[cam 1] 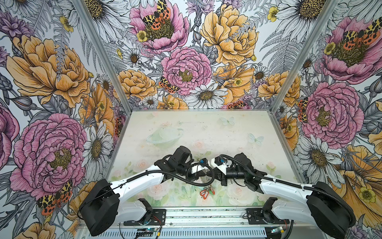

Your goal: Put the keys on the keyring

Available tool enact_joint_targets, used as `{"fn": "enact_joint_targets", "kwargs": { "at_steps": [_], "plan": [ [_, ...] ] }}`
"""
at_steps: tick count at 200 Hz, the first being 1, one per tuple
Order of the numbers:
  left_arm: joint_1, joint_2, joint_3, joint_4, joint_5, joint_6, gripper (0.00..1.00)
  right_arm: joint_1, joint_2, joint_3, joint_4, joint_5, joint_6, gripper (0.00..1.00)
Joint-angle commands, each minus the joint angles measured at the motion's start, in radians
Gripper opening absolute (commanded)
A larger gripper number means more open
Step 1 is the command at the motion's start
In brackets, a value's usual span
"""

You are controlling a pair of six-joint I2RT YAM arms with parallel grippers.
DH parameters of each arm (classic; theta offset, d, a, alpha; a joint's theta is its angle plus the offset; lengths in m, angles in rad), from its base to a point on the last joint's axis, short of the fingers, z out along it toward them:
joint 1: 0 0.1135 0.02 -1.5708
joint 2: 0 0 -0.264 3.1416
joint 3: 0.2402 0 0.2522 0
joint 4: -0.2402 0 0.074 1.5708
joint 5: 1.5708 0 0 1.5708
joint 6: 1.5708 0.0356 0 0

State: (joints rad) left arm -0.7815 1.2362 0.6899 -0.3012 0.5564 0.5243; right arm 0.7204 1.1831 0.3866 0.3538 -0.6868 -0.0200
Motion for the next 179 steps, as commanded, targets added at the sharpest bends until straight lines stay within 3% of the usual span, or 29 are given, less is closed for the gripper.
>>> {"fn": "enact_joint_targets", "kwargs": {
  "at_steps": [1,59,91,123,179],
  "plan": [
    [-0.001,-0.026,0.025,0.026,-0.001,0.022,0.0,-0.005,0.012,0.038,0.003,-0.025,0.002,0.06],
    [0.042,-0.042,-0.018,0.114,0.038,-0.013,0.0,-0.011,0.02,0.047,0.022,0.005,0.039,0.0],
    [0.098,-0.101,-0.116,0.287,0.077,-0.087,0.17,-0.032,-0.01,-0.007,0.168,0.02,0.125,0.0],
    [0.117,-0.163,-0.208,0.416,0.098,-0.135,0.24,-0.037,0.001,-0.051,0.308,-0.016,0.183,0.0],
    [0.12,-0.165,-0.28,0.569,0.143,-0.21,0.23,-0.036,0.042,-0.088,0.488,-0.043,0.253,0.0]
  ]
}}
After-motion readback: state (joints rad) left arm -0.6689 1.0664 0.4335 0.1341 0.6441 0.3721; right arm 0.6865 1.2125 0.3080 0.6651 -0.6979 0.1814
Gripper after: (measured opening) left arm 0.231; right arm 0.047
